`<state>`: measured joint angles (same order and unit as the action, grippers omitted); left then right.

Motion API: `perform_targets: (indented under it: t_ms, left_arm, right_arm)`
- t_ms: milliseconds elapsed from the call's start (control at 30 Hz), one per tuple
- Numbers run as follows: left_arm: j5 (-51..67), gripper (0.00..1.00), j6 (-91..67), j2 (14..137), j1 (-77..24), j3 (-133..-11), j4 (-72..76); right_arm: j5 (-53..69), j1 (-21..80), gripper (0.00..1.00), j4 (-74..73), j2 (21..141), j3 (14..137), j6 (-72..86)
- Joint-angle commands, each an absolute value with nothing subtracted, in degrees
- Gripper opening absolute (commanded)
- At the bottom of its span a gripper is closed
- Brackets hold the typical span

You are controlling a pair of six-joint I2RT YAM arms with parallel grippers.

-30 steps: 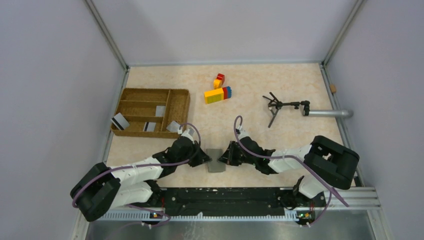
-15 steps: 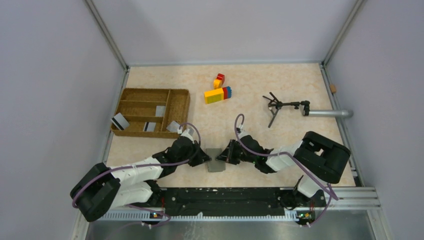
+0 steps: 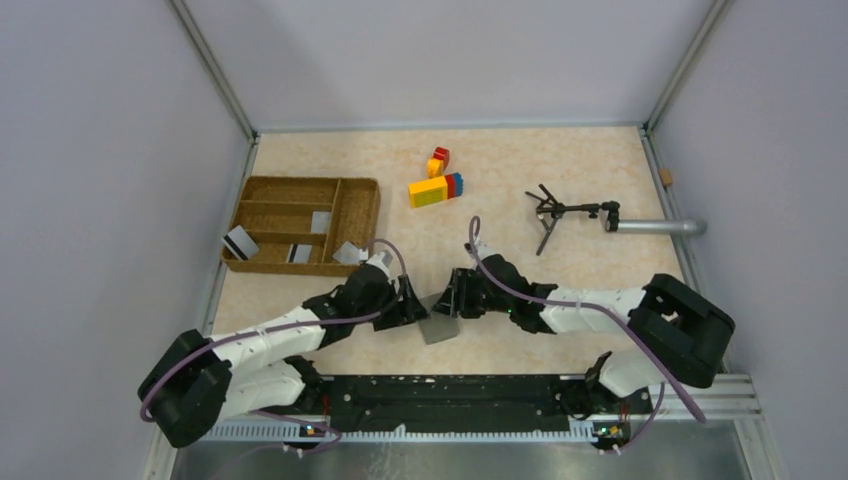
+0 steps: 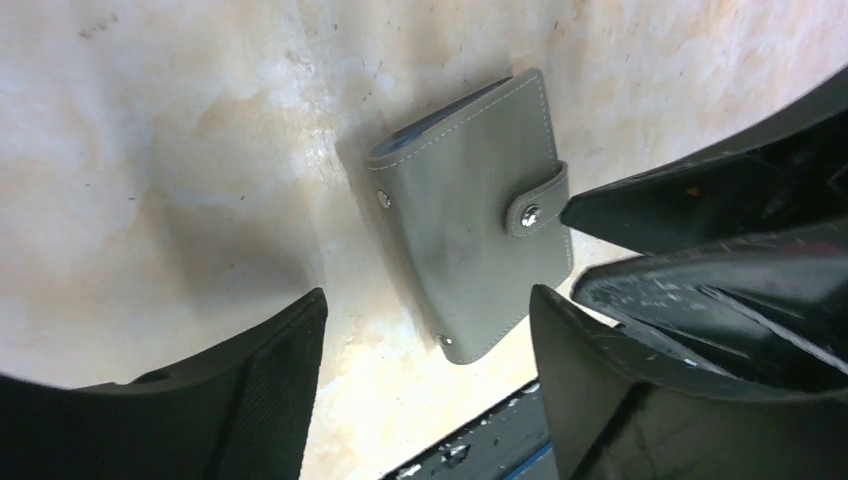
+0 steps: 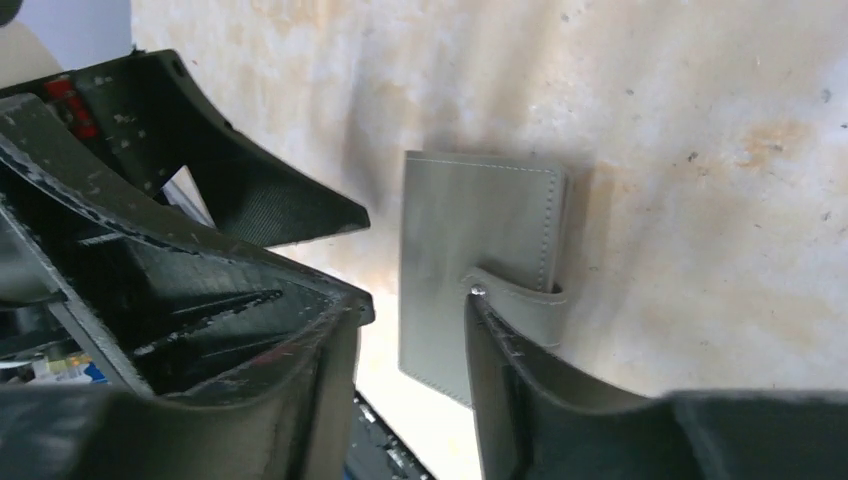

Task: Put the credit cards into the card holder
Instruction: Close the card holder at the center of the board, then reset both arms

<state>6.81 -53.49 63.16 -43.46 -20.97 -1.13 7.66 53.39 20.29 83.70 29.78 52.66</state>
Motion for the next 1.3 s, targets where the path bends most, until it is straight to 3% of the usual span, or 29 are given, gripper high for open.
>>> perform_targets:
  t_ms: [0, 133, 267, 567, 800, 1067, 1267]
  left_arm:
    - [5.43, 0.82, -46.77, 58.72, -41.53, -26.28, -9.11]
    - [5.01, 0.98, -42.41, 56.39, -36.45, -30.61, -15.24]
    - [10.22, 0.99, -37.23, 55.73, -26.28, -34.58, -18.72]
    - [6.11, 0.99, -25.13, 53.20, -9.94, -47.72, -29.75]
    - [-8.95, 0.99, -15.40, 40.51, -9.84, -51.93, -30.09]
    - [-13.74, 0.99, -12.68, 28.96, -10.24, -44.16, -24.81]
    - [-10.69, 0.99, -12.78, 28.05, -10.28, -42.44, -22.74]
  right_arm:
    - [5.19, 52.59, 0.50, 7.97, 76.35, 35.75, 44.49]
    - [2.63, 50.87, 0.68, 0.52, 71.65, 38.34, 41.78]
    - [1.37, 44.16, 0.73, -7.43, 67.31, 38.42, 40.48]
    - [-3.61, 23.96, 0.80, -24.44, 55.13, 38.72, 32.35]
    - [-17.96, 20.66, 0.84, -30.97, 46.01, 44.58, 23.78]
    - [-26.40, 20.68, 0.84, -23.51, 31.64, 41.91, 15.81]
    - [-27.83, 20.67, 0.84, -24.06, 30.31, 42.15, 15.16]
